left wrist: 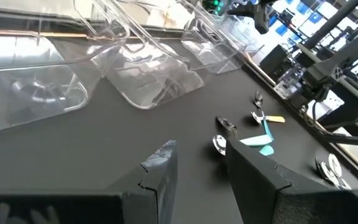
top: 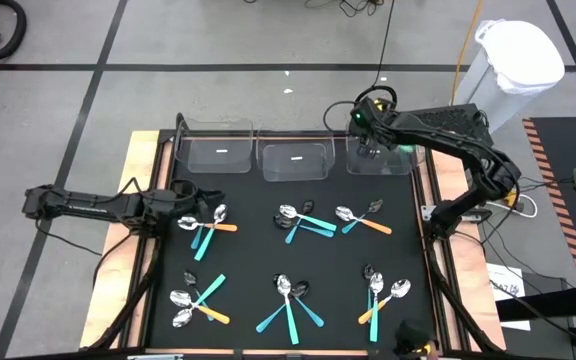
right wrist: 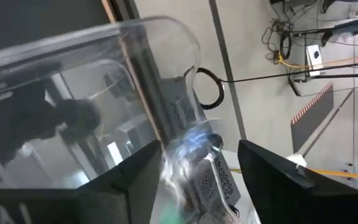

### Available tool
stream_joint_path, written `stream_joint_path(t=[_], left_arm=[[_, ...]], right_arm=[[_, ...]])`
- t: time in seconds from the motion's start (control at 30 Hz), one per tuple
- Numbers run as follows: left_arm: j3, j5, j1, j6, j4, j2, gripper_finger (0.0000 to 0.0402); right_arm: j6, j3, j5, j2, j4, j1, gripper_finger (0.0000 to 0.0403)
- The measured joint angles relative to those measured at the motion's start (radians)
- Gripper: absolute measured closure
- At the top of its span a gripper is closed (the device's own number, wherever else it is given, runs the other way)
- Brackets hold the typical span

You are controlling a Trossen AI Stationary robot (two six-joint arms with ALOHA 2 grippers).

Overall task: Sort silverware by color (type)
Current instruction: Put the light green spoon into the right transparent bin, then put the light blue spoon into the middle transparent bin

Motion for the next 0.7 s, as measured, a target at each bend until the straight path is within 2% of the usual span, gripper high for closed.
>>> stream_joint_path(t=[0.2,0.33,0.5,0.7], left_arm=[[0.0,0.001,0.0,0.0,-0.01,0.0,0.0265],[0.0,0.001,0.0,0.001,-0.012,0.0,0.0265],[0.0,0.001,0.0,0.011,0.007,0.0,0.0265],[0.022,0.022,0.0,0.102,0.051,0.0,0.0265]], right_arm=[[0.027,0.0,0.004,-0.012,-0.02,-0.001,0.0162],[0.168,0.0,-0.013,-0.038,-0.043,0.014,0.0155],[0.427,0.0,-0.194,-0.103,-0.058,0.043,0.0154],[0.7,0.0,-0.378,-0.199,-0.058,0.089,0.0154]])
